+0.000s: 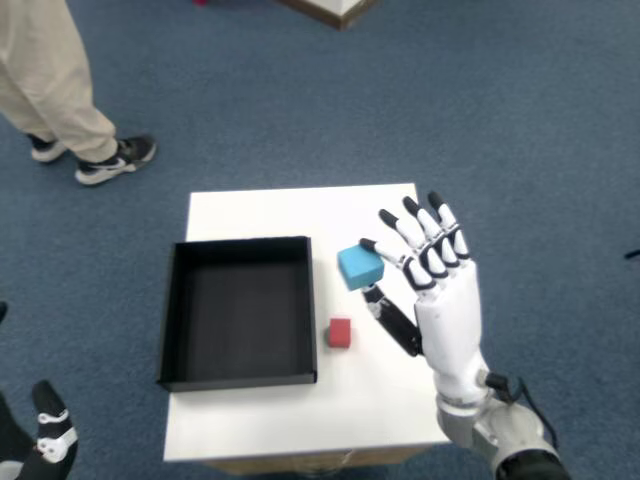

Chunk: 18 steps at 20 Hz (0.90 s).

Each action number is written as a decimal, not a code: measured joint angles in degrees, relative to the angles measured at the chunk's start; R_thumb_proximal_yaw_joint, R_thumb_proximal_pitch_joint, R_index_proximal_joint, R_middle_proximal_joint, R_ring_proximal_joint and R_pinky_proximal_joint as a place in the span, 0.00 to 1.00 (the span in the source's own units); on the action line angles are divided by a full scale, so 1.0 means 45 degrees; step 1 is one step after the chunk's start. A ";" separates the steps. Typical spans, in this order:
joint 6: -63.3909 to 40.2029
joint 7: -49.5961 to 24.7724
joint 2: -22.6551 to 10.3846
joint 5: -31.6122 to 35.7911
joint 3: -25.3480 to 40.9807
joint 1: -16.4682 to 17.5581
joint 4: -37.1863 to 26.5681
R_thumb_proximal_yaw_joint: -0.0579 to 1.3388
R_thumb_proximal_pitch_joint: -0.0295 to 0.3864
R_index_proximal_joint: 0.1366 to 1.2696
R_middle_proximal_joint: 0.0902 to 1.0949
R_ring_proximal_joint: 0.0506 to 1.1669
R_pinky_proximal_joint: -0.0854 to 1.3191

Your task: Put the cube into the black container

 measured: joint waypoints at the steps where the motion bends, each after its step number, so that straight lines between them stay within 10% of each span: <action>1: -0.0021 0.0118 0.0006 0.0068 -0.0007 0.0172 -0.0281 0.91 0.49 0.81 0.23 0.15 0.09; 18: 0.2746 0.4976 -0.0006 0.4402 0.4983 -0.1512 0.0333 0.92 0.51 0.80 0.22 0.13 0.06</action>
